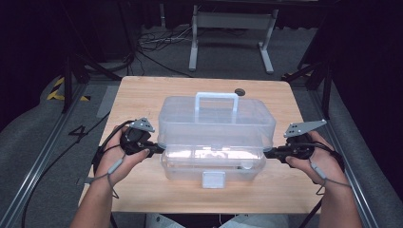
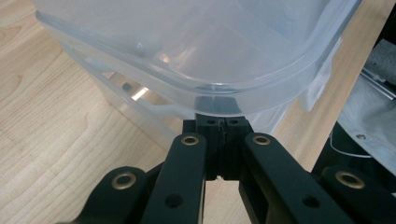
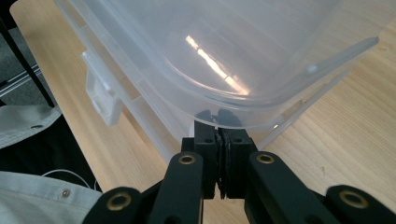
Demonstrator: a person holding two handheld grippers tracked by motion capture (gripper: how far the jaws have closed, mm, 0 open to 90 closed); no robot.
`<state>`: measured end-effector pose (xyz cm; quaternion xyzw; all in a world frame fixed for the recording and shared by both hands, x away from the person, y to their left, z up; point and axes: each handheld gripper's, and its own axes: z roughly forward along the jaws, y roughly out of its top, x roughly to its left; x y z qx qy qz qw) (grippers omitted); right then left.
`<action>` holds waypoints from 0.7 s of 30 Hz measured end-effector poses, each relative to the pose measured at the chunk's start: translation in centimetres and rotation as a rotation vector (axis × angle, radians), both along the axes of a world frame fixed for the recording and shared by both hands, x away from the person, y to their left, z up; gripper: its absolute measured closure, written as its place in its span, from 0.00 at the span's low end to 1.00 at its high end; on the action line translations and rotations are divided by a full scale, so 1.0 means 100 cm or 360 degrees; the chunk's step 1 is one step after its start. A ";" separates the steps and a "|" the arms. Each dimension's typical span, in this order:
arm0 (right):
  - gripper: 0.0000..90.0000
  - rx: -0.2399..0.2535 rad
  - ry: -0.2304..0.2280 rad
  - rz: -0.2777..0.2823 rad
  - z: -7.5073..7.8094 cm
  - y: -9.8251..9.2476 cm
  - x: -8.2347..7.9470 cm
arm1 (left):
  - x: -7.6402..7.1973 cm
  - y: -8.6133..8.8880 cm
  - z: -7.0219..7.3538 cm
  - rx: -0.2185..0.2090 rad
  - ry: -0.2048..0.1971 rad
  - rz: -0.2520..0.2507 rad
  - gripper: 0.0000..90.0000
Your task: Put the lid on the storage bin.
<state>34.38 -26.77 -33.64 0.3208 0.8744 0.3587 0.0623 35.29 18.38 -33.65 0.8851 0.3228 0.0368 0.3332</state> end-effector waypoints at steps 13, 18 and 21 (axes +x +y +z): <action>0.97 -0.0051 0.0052 0.0024 -0.003 -0.001 0.000 | -0.001 -0.001 -0.002 0.0068 0.0052 -0.0059 0.99; 0.97 -0.0072 0.0066 0.0031 -0.004 -0.002 0.000 | -0.001 -0.002 -0.003 0.0106 0.0066 -0.0082 0.99; 0.97 -0.0084 0.0078 0.0041 -0.005 -0.002 0.000 | -0.001 -0.003 -0.004 0.0121 0.0077 -0.0090 0.99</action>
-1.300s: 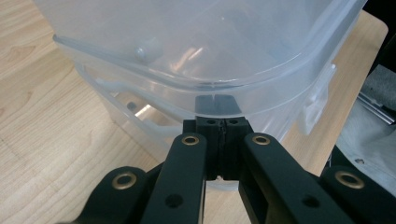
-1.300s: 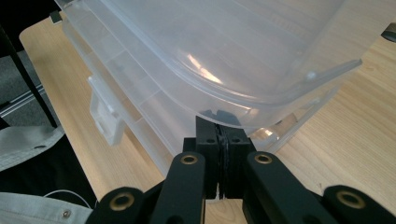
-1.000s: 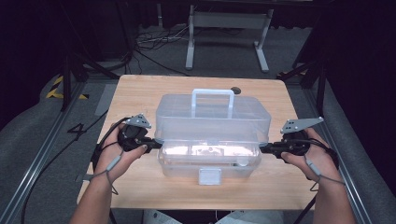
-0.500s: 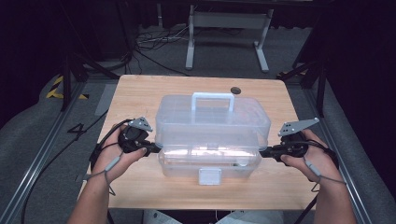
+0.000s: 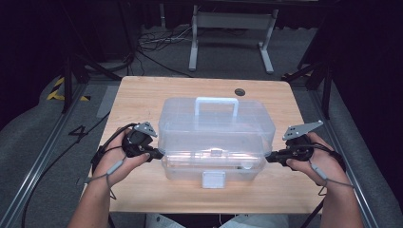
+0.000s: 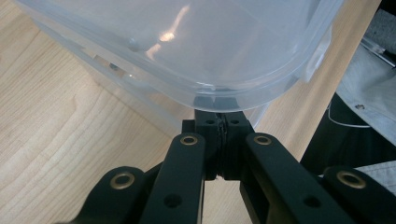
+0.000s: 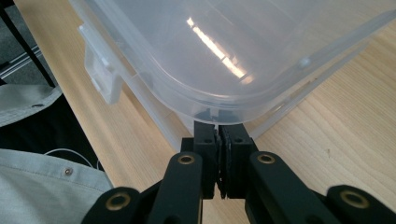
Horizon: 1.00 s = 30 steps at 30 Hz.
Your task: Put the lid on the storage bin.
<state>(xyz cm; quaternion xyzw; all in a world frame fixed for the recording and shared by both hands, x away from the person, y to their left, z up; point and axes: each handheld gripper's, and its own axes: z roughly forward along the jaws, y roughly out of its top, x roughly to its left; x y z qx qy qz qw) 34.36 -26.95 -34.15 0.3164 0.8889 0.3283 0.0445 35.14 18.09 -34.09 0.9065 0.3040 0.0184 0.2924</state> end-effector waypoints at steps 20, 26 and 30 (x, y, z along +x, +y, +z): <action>0.95 -0.0036 0.0105 0.0089 -0.009 0.001 0.002 | -0.001 -0.005 -0.007 0.0110 0.0081 -0.0072 0.98; 0.95 -0.0060 0.0132 0.0105 -0.011 0.002 0.002 | -0.001 -0.006 -0.008 0.0139 0.0105 -0.0092 0.98; 0.95 -0.0067 0.0148 0.0110 -0.012 0.002 0.002 | -0.001 -0.006 -0.008 0.0153 0.0121 -0.0102 0.98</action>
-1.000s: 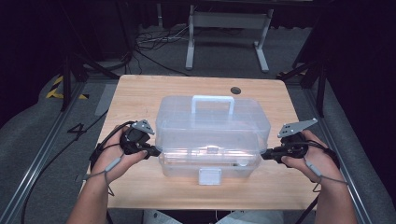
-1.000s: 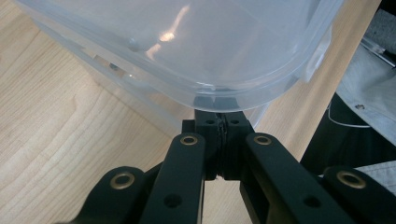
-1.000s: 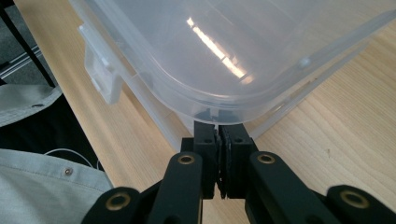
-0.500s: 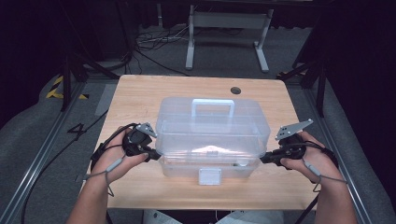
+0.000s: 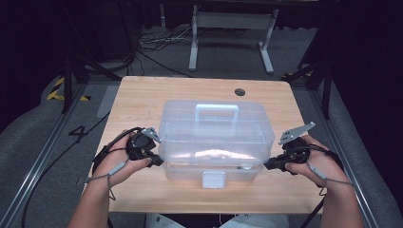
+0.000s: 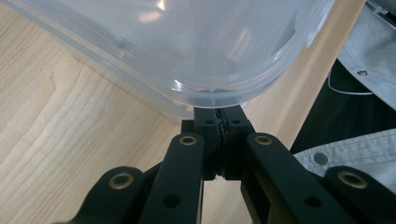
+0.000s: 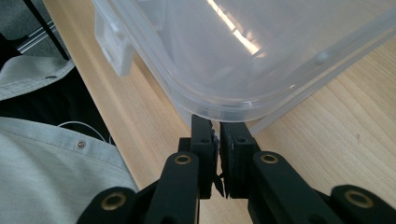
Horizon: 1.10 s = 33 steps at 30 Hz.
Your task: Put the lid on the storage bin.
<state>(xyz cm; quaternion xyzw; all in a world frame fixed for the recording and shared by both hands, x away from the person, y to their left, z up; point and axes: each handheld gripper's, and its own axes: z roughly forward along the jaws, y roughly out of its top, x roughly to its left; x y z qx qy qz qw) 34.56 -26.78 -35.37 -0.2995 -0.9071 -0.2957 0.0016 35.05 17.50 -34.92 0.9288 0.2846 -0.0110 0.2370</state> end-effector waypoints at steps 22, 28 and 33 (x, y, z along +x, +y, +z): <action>0.94 -0.0060 0.0058 0.0035 -0.006 0.001 0.001 | 0.000 -0.002 -0.004 0.0063 0.0056 -0.0030 0.98; 0.94 -0.0074 0.0073 0.0045 -0.007 0.001 0.001 | -0.001 -0.002 -0.004 0.0079 0.0067 -0.0040 0.98; 0.94 -0.0093 0.0084 0.0051 -0.008 0.001 0.001 | -0.002 -0.002 -0.005 0.0103 0.0080 -0.0051 0.98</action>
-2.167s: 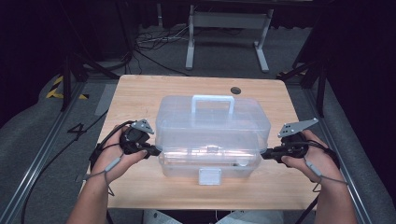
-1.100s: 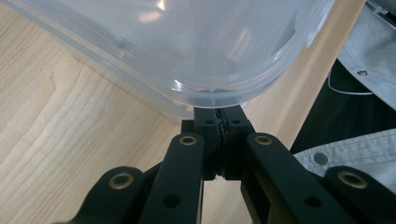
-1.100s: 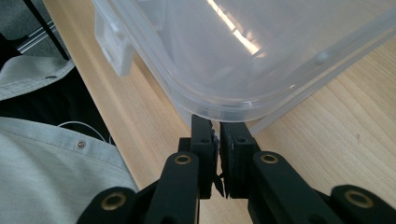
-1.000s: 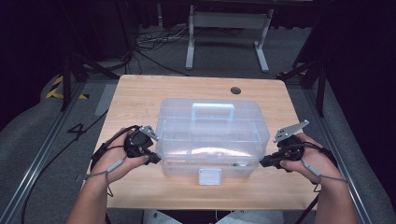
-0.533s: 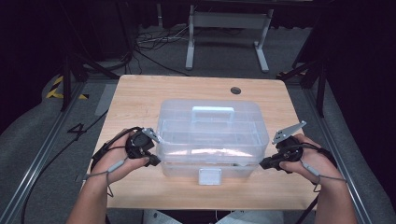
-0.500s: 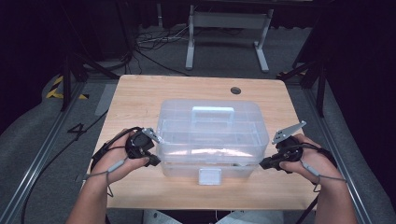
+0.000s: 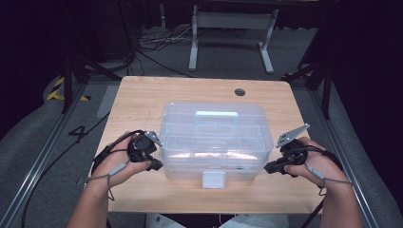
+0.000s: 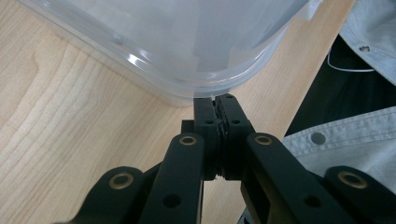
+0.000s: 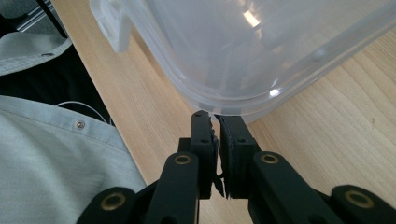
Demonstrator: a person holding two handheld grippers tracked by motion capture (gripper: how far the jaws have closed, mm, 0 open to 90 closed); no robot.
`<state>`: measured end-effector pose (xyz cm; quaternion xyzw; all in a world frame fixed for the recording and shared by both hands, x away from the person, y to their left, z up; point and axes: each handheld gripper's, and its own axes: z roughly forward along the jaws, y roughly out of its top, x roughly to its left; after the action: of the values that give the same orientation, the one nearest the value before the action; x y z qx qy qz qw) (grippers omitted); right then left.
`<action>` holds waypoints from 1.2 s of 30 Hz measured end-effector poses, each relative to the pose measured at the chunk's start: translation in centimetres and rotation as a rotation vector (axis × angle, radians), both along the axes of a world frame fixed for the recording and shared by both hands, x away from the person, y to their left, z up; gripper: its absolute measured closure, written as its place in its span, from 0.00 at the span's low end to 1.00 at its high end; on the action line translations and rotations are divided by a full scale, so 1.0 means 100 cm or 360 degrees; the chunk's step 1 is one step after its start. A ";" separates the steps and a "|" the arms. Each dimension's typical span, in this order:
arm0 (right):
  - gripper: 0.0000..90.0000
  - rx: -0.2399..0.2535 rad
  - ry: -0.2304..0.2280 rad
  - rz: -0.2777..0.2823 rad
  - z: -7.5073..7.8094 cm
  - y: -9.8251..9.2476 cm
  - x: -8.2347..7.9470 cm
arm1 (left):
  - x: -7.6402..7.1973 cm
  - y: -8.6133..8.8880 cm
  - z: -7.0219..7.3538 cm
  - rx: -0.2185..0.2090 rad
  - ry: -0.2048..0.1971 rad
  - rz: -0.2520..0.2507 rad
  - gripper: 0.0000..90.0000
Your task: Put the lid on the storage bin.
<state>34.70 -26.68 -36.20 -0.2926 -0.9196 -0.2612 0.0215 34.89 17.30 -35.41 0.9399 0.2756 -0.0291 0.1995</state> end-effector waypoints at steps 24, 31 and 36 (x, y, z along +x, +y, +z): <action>0.88 -0.0062 0.0055 -0.0021 -0.008 -0.003 0.001 | -0.003 0.002 -0.006 -0.0009 0.0063 -0.0021 0.90; 0.87 -0.0024 0.0044 -0.0009 -0.004 -0.005 0.001 | -0.004 0.009 -0.004 -0.0080 0.0015 0.0040 0.85; 0.86 0.0033 -0.0005 -0.0014 0.004 -0.011 0.002 | -0.006 0.018 0.001 -0.0153 -0.0056 0.0123 0.84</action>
<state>34.86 -27.73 -35.84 -0.2960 -0.9156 -0.2712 0.0220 34.29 19.14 -35.29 0.9182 0.3066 -0.0180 0.2502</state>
